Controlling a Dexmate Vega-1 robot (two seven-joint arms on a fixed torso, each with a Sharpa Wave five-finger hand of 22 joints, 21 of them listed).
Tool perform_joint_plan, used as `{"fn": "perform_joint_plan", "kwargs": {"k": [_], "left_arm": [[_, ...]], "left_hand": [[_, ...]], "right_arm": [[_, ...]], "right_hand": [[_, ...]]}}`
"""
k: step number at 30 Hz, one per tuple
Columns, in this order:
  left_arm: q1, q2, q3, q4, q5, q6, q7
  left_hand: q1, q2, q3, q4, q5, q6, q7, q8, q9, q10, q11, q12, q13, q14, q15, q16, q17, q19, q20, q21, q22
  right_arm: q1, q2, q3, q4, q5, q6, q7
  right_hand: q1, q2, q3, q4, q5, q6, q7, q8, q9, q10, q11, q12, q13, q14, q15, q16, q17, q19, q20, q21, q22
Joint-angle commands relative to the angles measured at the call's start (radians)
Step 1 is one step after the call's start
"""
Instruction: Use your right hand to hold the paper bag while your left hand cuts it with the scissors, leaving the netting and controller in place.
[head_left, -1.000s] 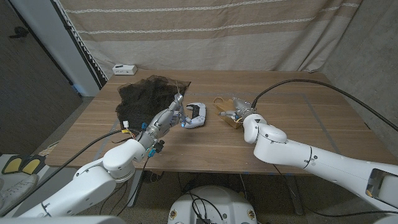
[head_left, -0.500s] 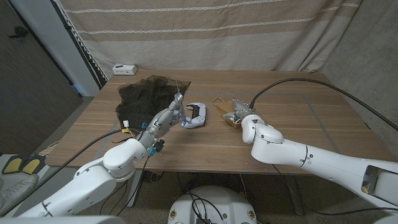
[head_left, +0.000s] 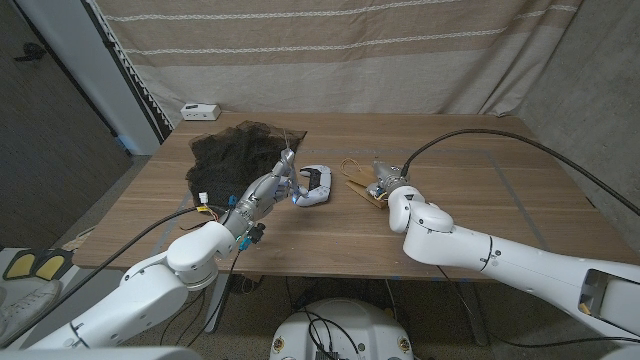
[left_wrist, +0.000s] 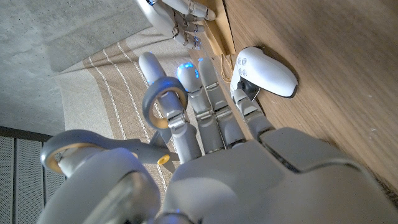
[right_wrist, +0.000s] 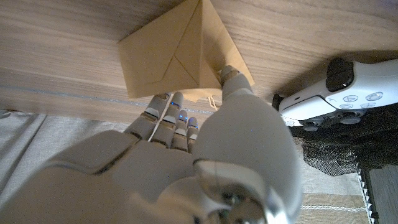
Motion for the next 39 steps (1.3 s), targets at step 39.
{"fn": "perform_joint_plan", "kwargs": {"k": [39], "left_arm": [[0.021,-0.023,0.007,0.010,0.016,-0.043,0.009]], "left_hand": [[0.010,0.007,-0.004,0.015,0.000,0.087,0.115,0.129,-0.002,0.007,-0.013,0.017,-0.007,0.001,-0.071,0.018,-0.007,0.009,-0.004,0.006,0.000]], "right_arm": [[-0.314,0.061,0.284,0.075,-0.087,0.389,-0.383]], "right_hand": [[0.234,-0.003,0.147,0.034,-0.267,0.553,-0.137,0.095,0.013,0.691,-0.205,0.252,0.008,0.484,-0.199,0.317,0.186,0.088,-0.164,0.657,0.161]]}}
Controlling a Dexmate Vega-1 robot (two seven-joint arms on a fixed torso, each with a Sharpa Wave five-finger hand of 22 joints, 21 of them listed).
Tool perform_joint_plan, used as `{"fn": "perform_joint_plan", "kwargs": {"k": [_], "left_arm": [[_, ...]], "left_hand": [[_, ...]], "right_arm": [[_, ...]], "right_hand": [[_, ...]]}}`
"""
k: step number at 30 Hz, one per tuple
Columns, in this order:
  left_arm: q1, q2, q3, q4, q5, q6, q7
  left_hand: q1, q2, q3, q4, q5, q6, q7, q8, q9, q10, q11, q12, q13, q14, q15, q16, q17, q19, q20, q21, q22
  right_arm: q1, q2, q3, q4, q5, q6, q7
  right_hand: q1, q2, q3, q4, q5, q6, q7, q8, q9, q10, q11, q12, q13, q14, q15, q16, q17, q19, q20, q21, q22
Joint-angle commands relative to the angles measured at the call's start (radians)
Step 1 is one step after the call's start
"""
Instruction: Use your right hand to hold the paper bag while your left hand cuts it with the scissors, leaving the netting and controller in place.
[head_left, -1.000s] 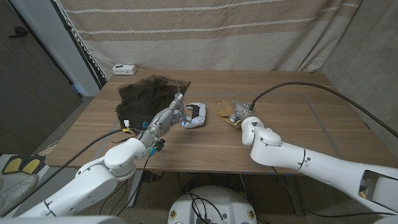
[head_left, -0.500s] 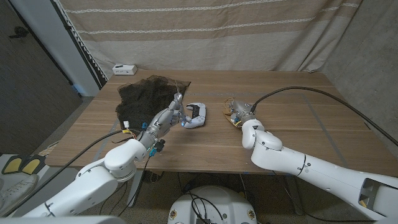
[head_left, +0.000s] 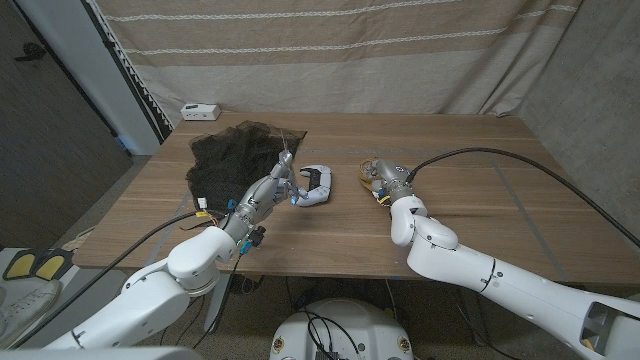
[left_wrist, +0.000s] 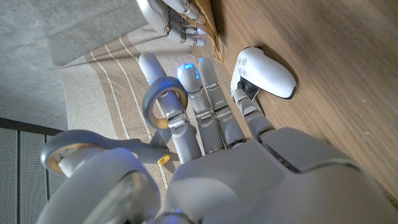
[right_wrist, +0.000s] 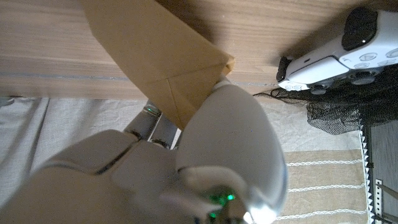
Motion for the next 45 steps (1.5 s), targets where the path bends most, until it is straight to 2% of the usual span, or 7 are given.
{"fn": "perform_joint_plan", "kwargs": {"k": [1,6,10,22,36,45], "left_arm": [[-0.005,-0.005,0.006,0.003,0.004,-0.003,-0.004],[-0.014,-0.007,0.012,0.006,0.003,-0.001,-0.009],[-0.022,-0.008,0.018,0.005,0.002,0.007,-0.009],[-0.038,0.001,0.028,-0.009,0.001,0.035,-0.008],[-0.061,0.014,0.045,-0.028,-0.005,0.074,-0.008],[-0.082,0.023,0.053,-0.034,-0.011,0.093,-0.017]], "left_hand": [[0.010,0.007,-0.006,0.009,0.000,0.089,0.113,0.127,-0.003,0.007,-0.013,0.004,-0.006,0.003,-0.069,0.004,-0.003,0.009,-0.005,0.006,0.000],[0.010,0.007,-0.006,0.010,0.001,0.087,0.112,0.132,0.003,0.005,-0.015,0.010,0.002,-0.002,-0.072,0.006,0.000,0.009,-0.004,0.006,0.000],[0.009,0.008,-0.006,0.011,0.002,0.087,0.114,0.132,-0.001,0.006,-0.012,0.007,-0.008,-0.001,-0.072,0.006,-0.004,0.009,-0.004,0.006,0.000],[0.010,0.009,-0.006,0.012,0.004,0.086,0.113,0.135,-0.002,0.006,-0.011,0.011,-0.007,-0.001,-0.073,0.010,-0.006,0.009,-0.004,0.006,0.000],[0.011,0.009,-0.006,0.014,0.006,0.086,0.112,0.139,-0.005,0.006,-0.014,0.020,-0.002,-0.002,-0.072,0.014,-0.007,0.009,-0.005,0.005,0.000],[0.012,0.009,-0.006,0.015,0.007,0.085,0.113,0.142,-0.004,0.004,-0.015,0.026,0.003,-0.001,-0.071,0.016,-0.011,0.008,-0.007,0.005,0.000]], "right_arm": [[-0.113,0.019,0.111,0.019,-0.022,0.164,-0.158],[-0.142,0.016,0.149,0.024,-0.019,0.242,-0.181],[-0.159,0.027,0.172,0.037,-0.020,0.283,-0.200],[-0.198,0.043,0.236,0.067,-0.017,0.401,-0.247],[-0.204,0.006,0.276,0.147,-0.047,0.649,-0.282],[-0.201,0.006,0.294,0.179,-0.079,0.704,-0.277]], "right_hand": [[0.013,-0.003,0.001,-0.007,0.005,0.021,-0.002,0.003,0.004,0.024,0.002,0.009,0.004,0.017,-0.143,0.008,-0.003,-0.004,-0.158,0.029,0.007],[0.014,-0.011,-0.006,-0.009,0.007,0.032,-0.002,0.001,0.004,0.029,-0.010,0.007,0.002,0.037,-0.143,0.008,-0.009,-0.015,-0.157,0.058,0.009],[0.014,-0.015,-0.010,-0.011,0.008,0.041,-0.013,0.001,0.004,0.030,-0.020,0.003,0.001,0.038,-0.143,0.003,-0.013,-0.025,-0.156,0.072,0.008],[0.016,-0.010,-0.010,-0.011,0.011,0.043,-0.015,-0.004,0.004,0.033,-0.019,0.000,0.000,0.036,-0.143,-0.002,-0.016,-0.042,-0.155,0.084,0.002],[0.017,-0.009,-0.012,-0.010,0.014,0.050,-0.036,-0.007,0.004,0.033,-0.025,-0.005,0.000,0.038,-0.143,0.000,-0.011,-0.058,-0.153,0.092,-0.005],[0.014,-0.008,-0.013,-0.008,0.016,0.050,-0.042,-0.009,0.005,0.034,-0.027,-0.007,0.000,0.037,-0.143,0.000,-0.008,-0.070,-0.151,0.093,-0.010]]}}
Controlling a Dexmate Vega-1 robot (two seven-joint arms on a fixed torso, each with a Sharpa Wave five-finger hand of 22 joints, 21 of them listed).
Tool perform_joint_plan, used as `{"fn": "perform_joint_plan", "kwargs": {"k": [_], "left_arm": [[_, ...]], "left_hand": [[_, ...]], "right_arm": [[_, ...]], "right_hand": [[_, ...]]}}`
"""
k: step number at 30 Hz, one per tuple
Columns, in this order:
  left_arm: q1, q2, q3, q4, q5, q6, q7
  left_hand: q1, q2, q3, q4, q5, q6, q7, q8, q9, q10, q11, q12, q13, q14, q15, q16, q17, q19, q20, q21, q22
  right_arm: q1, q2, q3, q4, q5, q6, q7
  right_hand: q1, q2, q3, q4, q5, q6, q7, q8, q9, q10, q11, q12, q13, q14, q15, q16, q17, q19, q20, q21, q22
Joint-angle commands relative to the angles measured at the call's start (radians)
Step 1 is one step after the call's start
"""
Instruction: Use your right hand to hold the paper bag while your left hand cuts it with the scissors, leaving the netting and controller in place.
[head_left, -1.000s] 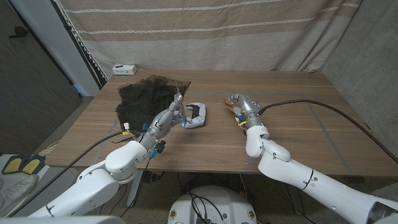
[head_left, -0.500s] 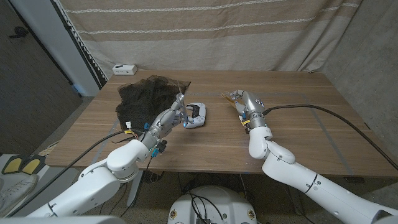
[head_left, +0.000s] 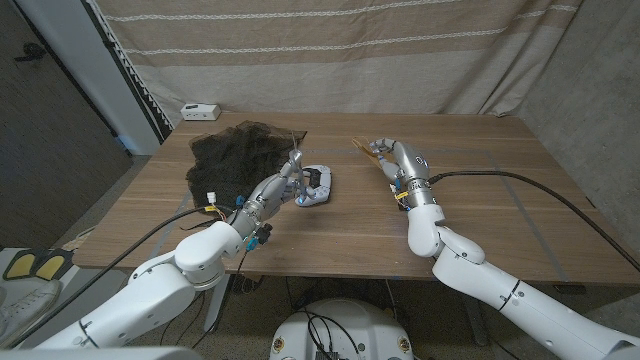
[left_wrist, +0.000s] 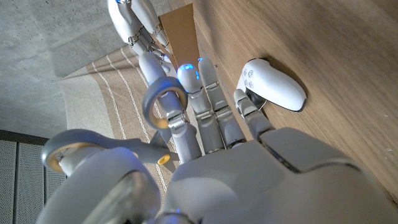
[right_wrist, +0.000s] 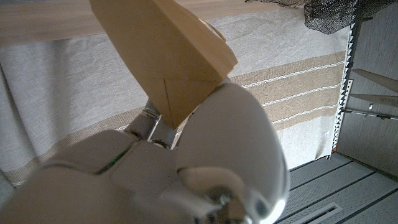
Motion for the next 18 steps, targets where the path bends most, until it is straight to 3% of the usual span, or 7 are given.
{"fn": "perform_joint_plan", "kwargs": {"k": [1,18], "left_arm": [[-0.025,0.012,0.013,-0.009,-0.009,0.028,-0.011],[-0.058,0.033,0.032,-0.010,-0.015,0.043,-0.042]], "left_hand": [[0.006,0.003,-0.004,0.004,-0.003,0.087,0.113,0.142,0.004,0.004,-0.014,0.004,-0.001,-0.002,-0.071,0.007,-0.001,0.005,-0.003,0.005,0.000],[0.006,0.000,-0.005,0.005,-0.003,0.086,0.114,0.146,0.001,0.005,-0.012,0.008,-0.007,-0.003,-0.071,0.010,-0.009,0.003,-0.001,0.004,0.000]], "right_arm": [[0.001,-0.009,0.028,0.049,-0.039,0.119,-0.005],[0.047,-0.017,0.028,0.107,-0.136,0.235,-0.016]], "right_hand": [[0.006,0.001,-0.003,0.002,0.008,0.002,-0.014,-0.004,0.005,0.000,-0.003,-0.003,0.004,0.006,-0.133,0.005,0.003,-0.006,-0.158,0.008,0.002],[-0.001,0.006,-0.005,0.009,0.012,0.004,-0.026,-0.009,0.006,0.000,-0.005,-0.008,0.004,0.002,-0.133,0.003,0.007,-0.022,-0.156,0.020,-0.005]]}}
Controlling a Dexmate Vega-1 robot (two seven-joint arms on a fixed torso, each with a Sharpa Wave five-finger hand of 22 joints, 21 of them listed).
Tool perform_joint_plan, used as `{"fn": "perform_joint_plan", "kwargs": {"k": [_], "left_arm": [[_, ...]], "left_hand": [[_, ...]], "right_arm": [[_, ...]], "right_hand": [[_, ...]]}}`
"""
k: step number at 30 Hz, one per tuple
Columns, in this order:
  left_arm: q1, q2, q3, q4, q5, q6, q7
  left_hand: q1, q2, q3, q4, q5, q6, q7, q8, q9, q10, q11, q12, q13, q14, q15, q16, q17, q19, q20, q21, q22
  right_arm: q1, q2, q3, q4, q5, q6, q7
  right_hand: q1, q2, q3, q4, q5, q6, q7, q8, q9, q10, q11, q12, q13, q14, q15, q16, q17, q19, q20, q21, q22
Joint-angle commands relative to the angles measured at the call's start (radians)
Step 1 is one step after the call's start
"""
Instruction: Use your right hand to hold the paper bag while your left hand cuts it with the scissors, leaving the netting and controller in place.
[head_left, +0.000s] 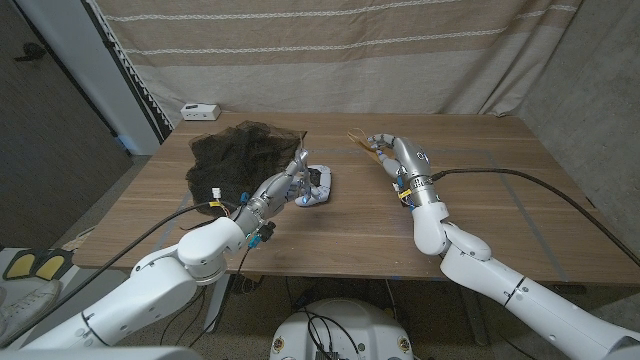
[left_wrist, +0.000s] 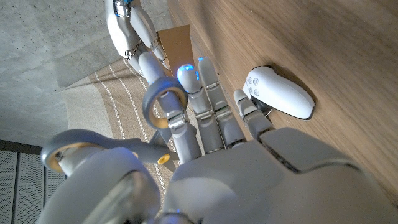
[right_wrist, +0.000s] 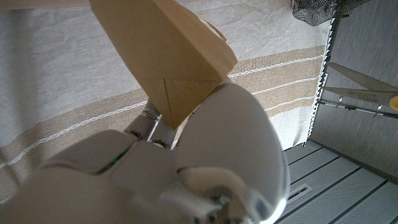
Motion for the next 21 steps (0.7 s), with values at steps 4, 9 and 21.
{"fn": "perform_joint_plan", "kwargs": {"k": [4,9,21], "left_arm": [[-0.036,0.013,0.024,0.000,-0.003,0.018,-0.027],[-0.057,0.016,0.038,0.002,0.002,0.028,-0.038],[-0.096,0.017,0.061,0.014,0.007,0.033,-0.063]], "left_hand": [[0.007,-0.001,-0.005,0.005,-0.001,0.087,0.114,0.136,-0.002,0.004,-0.010,0.012,0.002,-0.004,-0.071,0.010,-0.001,0.002,0.000,0.004,0.000],[0.007,0.000,-0.005,0.006,0.000,0.082,0.113,0.138,0.001,0.002,-0.011,0.014,0.003,-0.007,-0.072,0.012,0.000,0.002,0.001,0.004,0.000],[0.008,-0.002,-0.006,0.005,-0.001,0.084,0.115,0.139,-0.005,0.002,-0.014,0.018,0.001,-0.009,-0.072,0.016,-0.001,0.001,0.002,0.004,0.000]], "right_arm": [[0.056,-0.012,-0.008,0.061,-0.092,0.111,0.003],[0.077,-0.015,-0.022,0.083,-0.125,0.147,0.009],[0.115,-0.019,-0.036,0.114,-0.192,0.204,0.000]], "right_hand": [[-0.001,0.007,-0.001,0.008,0.005,0.002,-0.007,-0.002,0.006,0.001,-0.006,-0.002,0.005,0.002,-0.134,0.007,0.004,-0.008,-0.153,0.011,-0.003],[-0.001,0.006,-0.001,0.007,0.006,0.002,-0.008,-0.004,0.006,0.002,-0.006,-0.002,0.005,0.002,-0.134,0.007,0.006,-0.011,-0.154,0.014,-0.005],[-0.002,0.007,-0.002,0.009,0.008,0.006,-0.014,-0.005,0.006,0.004,-0.007,-0.005,0.005,0.000,-0.134,0.007,0.009,-0.019,-0.153,0.019,-0.010]]}}
